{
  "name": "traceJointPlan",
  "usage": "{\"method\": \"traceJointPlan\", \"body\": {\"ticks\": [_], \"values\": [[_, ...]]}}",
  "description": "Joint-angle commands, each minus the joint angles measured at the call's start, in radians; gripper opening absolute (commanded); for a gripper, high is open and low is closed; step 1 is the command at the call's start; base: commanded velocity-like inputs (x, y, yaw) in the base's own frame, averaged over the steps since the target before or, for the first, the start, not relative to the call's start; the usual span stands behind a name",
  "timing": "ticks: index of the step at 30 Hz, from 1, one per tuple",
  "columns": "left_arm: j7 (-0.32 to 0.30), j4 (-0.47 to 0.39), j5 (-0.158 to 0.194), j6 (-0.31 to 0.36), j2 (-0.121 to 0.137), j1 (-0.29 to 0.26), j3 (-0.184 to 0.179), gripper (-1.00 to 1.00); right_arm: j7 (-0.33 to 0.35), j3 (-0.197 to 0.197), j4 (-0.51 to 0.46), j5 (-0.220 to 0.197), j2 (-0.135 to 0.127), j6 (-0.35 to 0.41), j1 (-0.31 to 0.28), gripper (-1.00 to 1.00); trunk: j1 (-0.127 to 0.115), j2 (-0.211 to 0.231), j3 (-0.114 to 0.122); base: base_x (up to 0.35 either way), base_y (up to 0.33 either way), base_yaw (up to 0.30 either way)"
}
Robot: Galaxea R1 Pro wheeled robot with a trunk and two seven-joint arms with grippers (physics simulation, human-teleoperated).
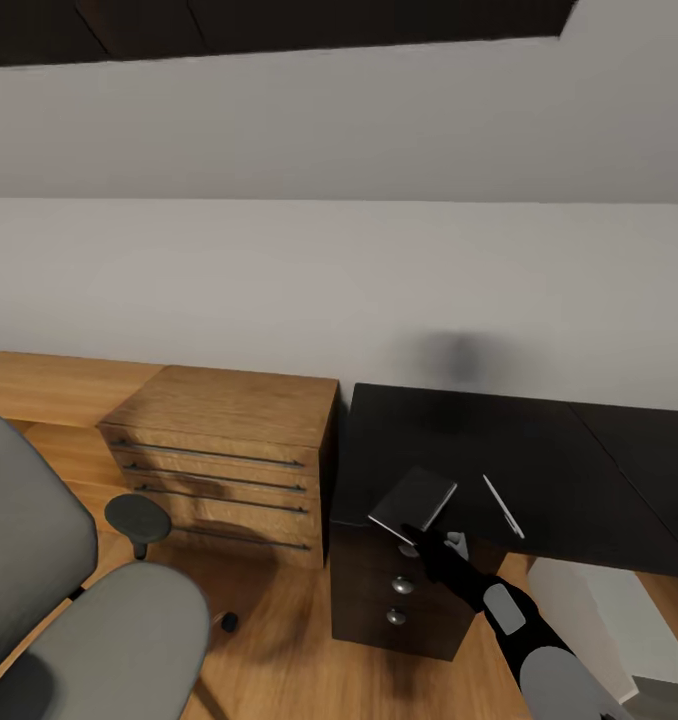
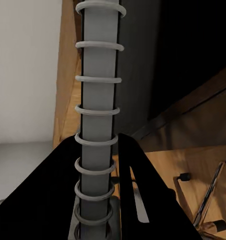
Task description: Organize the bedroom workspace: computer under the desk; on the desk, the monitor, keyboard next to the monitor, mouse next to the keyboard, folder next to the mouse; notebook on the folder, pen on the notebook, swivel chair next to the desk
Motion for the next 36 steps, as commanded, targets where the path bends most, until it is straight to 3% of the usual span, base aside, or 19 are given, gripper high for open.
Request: {"method": "traceJointPlan", "body": {"ticks": [1,5,9,12,15,24,36], "values": [[0.001,-0.002,0.001,-0.001,0.0,0.001,0.0,1.0,0.0,-0.005,-0.001,-0.002,0.001,0.007,-0.001,-1.0,-0.004,0.007,0.002,0.0,0.0,0.0],[0.001,-0.002,0.001,0.001,0.0,0.001,0.0,1.0,0.0,-0.001,-0.032,0.003,0.001,0.036,-0.001,-1.0,-0.019,0.035,0.015,0.0,0.0,0.0],[0.001,-0.002,0.001,0.004,-0.001,0.001,0.001,1.0,-0.002,0.001,-0.13,0.016,-0.003,0.172,0.0,-1.0,-0.035,0.063,0.028,0.0,0.0,0.0],[0.001,-0.002,0.001,0.005,0.0,0.001,0.001,1.0,-0.002,0.002,-0.228,0.056,-0.013,0.301,0.001,-1.0,-0.046,0.084,0.037,0.0,0.0,0.0],[0.002,-0.002,0.001,0.006,-0.001,0.001,0.0,1.0,0.005,0.001,-0.264,0.084,-0.023,0.353,0.001,-1.0,-0.058,0.105,0.046,0.0,0.0,0.0],[0.002,-0.002,0.001,0.006,-0.002,0.001,0.001,1.0,0.07,-0.004,-0.282,0.096,-0.061,0.383,0.002,-1.0,-0.084,0.154,0.068,0.0,0.0,0.0],[0.003,-0.002,0.001,0.006,-0.002,0.001,0.002,1.0,0.072,-0.005,-0.282,0.095,-0.063,0.381,0.002,-1.0,-0.084,0.154,0.076,-0.133,0.0,-0.168]]}}
